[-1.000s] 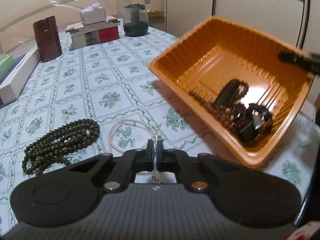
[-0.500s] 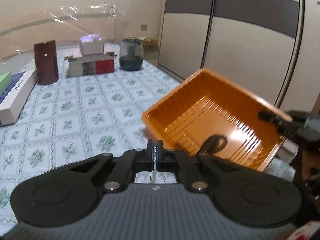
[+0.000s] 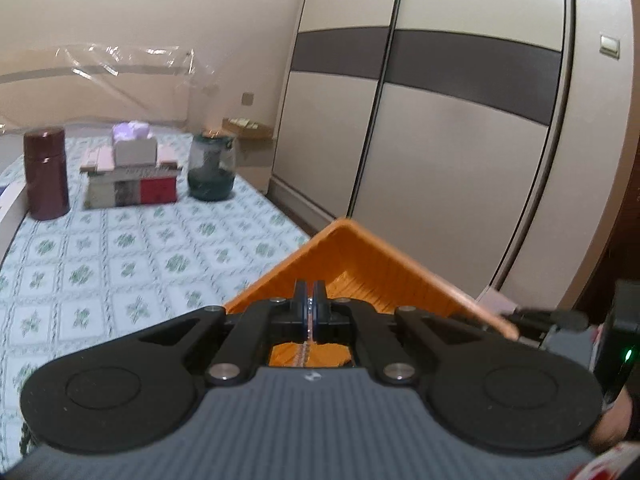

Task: Organize jewelry
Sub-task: 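Lift the pearl necklace with the left gripper and release it into the tray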

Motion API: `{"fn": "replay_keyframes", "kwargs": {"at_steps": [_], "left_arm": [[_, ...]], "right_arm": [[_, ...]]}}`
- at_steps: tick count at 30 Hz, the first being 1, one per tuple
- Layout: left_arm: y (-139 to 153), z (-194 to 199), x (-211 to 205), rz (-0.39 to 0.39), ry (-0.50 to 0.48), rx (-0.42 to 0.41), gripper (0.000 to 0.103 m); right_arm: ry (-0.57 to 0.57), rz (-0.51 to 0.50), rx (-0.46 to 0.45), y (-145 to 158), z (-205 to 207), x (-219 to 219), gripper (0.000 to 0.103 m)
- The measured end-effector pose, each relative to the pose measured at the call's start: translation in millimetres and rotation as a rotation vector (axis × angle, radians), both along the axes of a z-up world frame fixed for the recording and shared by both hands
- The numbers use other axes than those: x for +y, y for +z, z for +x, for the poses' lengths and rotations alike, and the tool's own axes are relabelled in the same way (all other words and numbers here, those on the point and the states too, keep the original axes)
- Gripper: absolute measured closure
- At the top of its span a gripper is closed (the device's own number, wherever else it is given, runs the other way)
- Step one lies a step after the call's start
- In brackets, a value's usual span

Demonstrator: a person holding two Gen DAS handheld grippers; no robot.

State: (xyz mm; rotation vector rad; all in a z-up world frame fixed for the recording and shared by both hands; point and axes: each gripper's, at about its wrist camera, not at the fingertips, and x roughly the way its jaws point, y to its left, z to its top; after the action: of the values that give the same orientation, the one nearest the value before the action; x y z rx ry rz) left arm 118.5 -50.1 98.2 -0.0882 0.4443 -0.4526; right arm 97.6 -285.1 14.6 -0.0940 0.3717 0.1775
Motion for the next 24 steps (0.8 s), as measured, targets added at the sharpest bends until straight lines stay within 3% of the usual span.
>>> {"fn": "replay_keyframes", "kwargs": {"at_steps": [8, 13, 24], "left_arm": [[35.2, 9.4, -12.0, -0.032, -0.029, -0.082, 0.102], [43.0, 14.1, -20.7, -0.048, -0.055, -0.100, 0.102], [-0.3, 39.7, -35.4, -0.032, -0.062, 0.015, 0.102]], "right_arm": [[-0.001, 0.003, -0.002, 0.7, -0.5, -0.3, 0.097], [0.001, 0.005, -0.003, 0.8, -1.5, -0.4, 0.097], [-0.001, 0.007, 0.000, 0.8, -1.2, -1.4, 0.097]]}}
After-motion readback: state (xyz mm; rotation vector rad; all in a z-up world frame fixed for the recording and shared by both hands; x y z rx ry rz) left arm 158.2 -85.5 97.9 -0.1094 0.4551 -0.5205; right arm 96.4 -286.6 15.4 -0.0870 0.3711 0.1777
